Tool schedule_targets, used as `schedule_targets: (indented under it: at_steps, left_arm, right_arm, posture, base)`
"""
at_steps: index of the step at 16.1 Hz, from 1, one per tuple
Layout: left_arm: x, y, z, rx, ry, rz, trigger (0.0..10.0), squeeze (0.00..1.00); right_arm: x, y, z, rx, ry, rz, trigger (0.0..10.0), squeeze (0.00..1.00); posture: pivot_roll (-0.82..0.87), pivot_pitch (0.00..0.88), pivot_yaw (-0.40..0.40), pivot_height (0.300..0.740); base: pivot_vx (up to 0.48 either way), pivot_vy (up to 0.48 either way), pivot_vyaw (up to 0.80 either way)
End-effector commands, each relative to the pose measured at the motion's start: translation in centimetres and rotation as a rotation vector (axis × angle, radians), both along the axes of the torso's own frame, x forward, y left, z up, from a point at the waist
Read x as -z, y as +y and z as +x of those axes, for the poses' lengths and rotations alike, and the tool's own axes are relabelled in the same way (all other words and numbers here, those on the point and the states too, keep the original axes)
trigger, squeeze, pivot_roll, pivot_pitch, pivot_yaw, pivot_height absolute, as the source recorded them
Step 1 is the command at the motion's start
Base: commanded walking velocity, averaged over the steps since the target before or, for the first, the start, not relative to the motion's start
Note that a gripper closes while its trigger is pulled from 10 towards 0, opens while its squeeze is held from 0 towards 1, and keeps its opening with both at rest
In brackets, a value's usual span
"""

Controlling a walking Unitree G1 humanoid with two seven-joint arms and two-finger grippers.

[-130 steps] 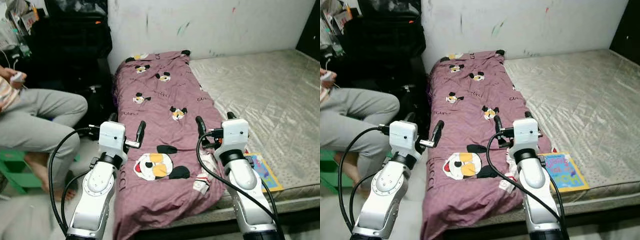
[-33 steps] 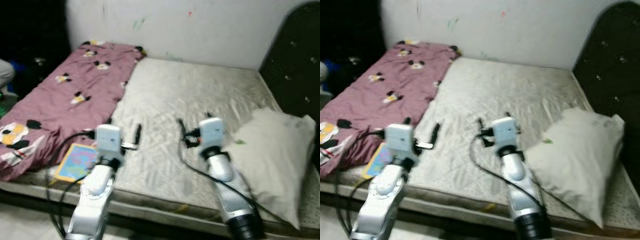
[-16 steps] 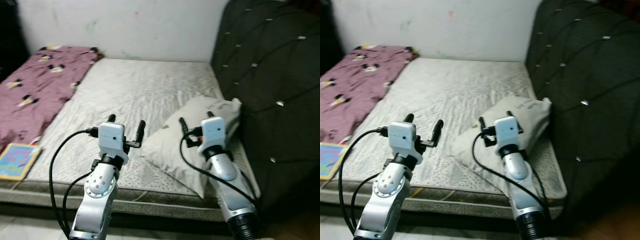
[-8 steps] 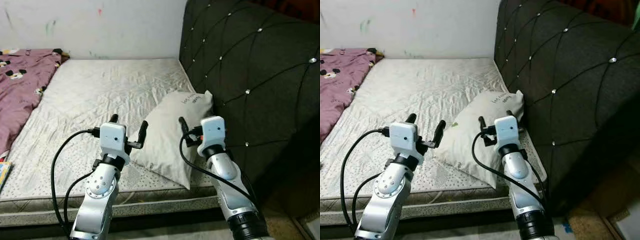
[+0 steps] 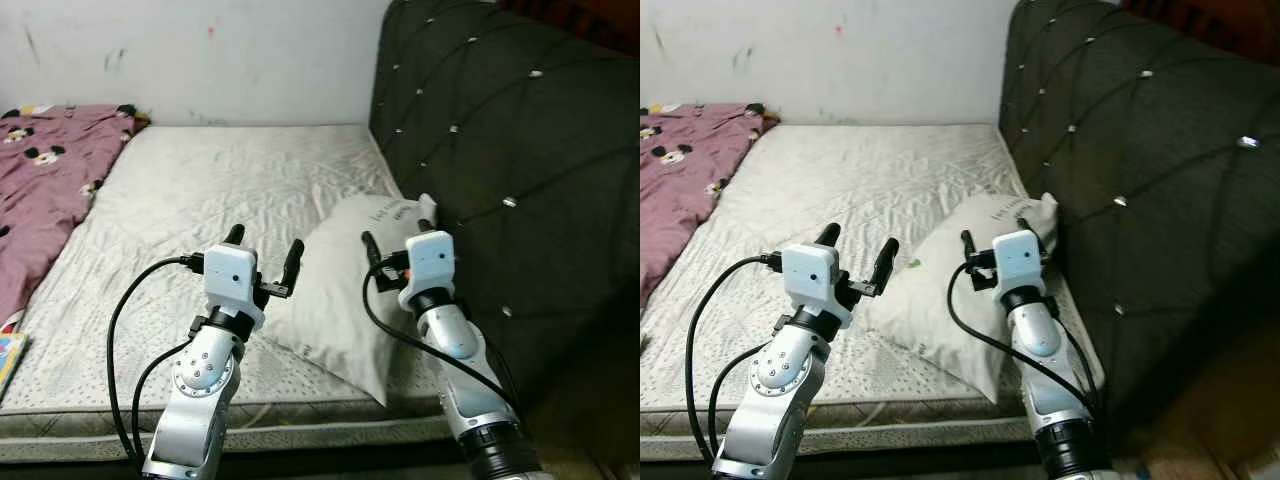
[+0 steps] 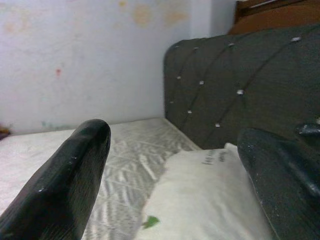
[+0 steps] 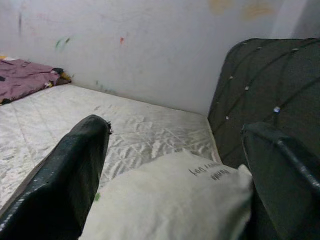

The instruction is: Clean up the room

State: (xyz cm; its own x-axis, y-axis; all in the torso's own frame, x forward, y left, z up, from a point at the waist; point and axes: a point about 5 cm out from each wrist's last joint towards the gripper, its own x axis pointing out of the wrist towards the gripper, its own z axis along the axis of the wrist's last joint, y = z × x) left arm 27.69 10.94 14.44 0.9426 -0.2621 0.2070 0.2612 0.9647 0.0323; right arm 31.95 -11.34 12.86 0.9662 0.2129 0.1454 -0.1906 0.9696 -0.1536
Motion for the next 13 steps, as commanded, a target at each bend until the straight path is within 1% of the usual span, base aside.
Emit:
schedule_targets:
  at_steps: [1, 3, 6, 10, 11, 13]
  left_arm:
    - [-0.12, 0.33, 0.09, -0.007, -0.007, 0.003, 10.0, 0.00]
    - [0.08, 0.21, 0.11, -0.004, 0.011, -0.004, 10.0, 0.00]
    - [0.16, 0.17, 0.10, -0.010, 0.017, -0.001, 10.0, 0.00]
    - [0.16, 0.16, 0.05, -0.005, 0.012, -0.001, 10.0, 0.00]
    - [0.15, 0.16, 0.05, -0.005, 0.011, -0.002, 10.0, 0.00]
    - [0.11, 0.14, 0.05, -0.003, 0.008, 0.002, 10.0, 0.00]
  right_arm:
    - [-0.40, 0.40, 0.26, -0.008, -0.016, 0.002, 10.0, 0.00]
    - [-0.49, 0.49, 0.17, -0.013, -0.027, -0.007, 10.0, 0.00]
    - [-0.49, 0.43, 0.18, -0.007, -0.026, -0.005, 10.0, 0.00]
    - [-0.36, 0.33, 0.24, 0.000, -0.016, 0.001, 10.0, 0.00]
    - [-0.37, 0.35, 0.24, 0.000, -0.018, 0.000, 10.0, 0.00]
    - [-0.36, 0.34, 0.23, 0.001, -0.019, -0.001, 10.0, 0.00]
  posture:
    - [-0.04, 0.000, 0.004, 0.740]
    - [-0.04, 0.000, 0.004, 0.740]
    - [-0.04, 0.000, 0.007, 0.740]
    - [-0.04, 0.000, 0.006, 0.740]
    - [-0.04, 0.000, 0.006, 0.740]
    - [-0.04, 0.000, 0.006, 0.740]
  base:
    - [0.420, 0.000, 0.00]
    - [0.353, 0.000, 0.00]
    - [0.000, 0.000, 0.00]
    - [0.000, 0.000, -0.80]
    - [0.000, 0.000, -0.44]
    - [0.000, 0.000, 0.00]
